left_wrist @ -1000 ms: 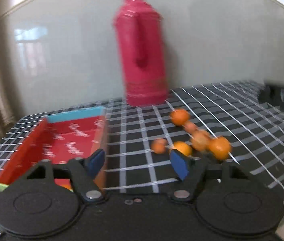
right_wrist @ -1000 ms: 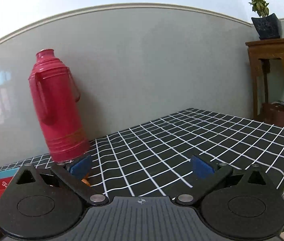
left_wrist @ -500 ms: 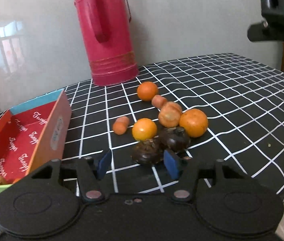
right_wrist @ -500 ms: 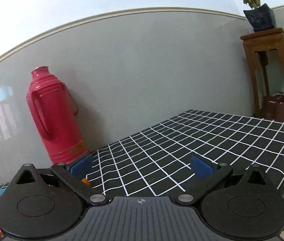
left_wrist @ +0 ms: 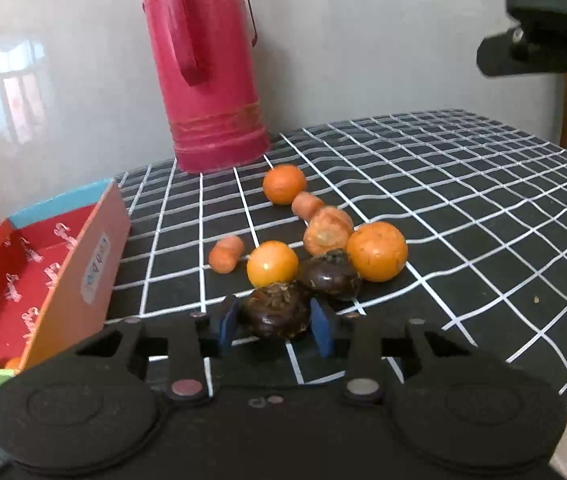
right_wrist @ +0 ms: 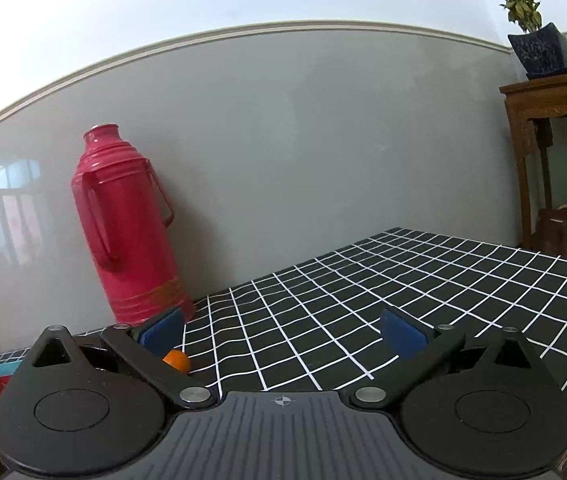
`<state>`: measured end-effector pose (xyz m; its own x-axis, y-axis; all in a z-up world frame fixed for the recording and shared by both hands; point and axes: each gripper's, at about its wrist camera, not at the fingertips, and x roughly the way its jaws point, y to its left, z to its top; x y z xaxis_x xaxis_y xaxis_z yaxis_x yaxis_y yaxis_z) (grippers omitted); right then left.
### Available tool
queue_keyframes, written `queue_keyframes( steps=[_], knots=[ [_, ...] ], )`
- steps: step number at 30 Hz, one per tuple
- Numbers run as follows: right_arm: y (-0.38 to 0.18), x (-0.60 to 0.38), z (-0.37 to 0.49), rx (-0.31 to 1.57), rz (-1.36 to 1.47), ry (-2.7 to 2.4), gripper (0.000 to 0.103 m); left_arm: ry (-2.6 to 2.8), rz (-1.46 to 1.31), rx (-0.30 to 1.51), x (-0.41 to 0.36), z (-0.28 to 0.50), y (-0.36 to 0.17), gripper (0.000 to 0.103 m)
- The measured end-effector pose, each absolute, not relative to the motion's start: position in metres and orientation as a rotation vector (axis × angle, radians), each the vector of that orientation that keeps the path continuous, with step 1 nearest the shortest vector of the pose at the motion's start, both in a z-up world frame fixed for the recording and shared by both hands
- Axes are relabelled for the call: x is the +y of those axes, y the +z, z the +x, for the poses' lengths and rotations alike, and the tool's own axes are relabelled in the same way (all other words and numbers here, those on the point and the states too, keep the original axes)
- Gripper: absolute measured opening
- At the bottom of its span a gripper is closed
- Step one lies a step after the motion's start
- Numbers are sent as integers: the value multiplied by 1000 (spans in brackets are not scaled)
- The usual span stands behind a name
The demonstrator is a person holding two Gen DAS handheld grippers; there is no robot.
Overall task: Organize fruits
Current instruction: 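Lower the left gripper onto a mangosteen and grasp it, then carry the mangosteen with the left gripper into the box and release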
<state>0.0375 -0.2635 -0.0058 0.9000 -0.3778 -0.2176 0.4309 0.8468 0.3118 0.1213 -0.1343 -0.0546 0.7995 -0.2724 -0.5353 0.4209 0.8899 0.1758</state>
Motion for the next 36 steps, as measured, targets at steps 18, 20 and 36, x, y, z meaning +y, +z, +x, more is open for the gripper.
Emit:
queue_keyframes(
  steps=[18, 20, 36],
  knots=[
    [-8, -242, 47, 170, 325, -387, 103, -4, 197, 357, -64, 125, -12, 29],
    [-8, -237, 49, 175, 316, -374, 103, 47, 179, 380, -54, 132, -12, 29],
    [-11, -208, 62, 199, 248, -303, 103, 206, 113, 583, -6, 162, -25, 36]
  ],
)
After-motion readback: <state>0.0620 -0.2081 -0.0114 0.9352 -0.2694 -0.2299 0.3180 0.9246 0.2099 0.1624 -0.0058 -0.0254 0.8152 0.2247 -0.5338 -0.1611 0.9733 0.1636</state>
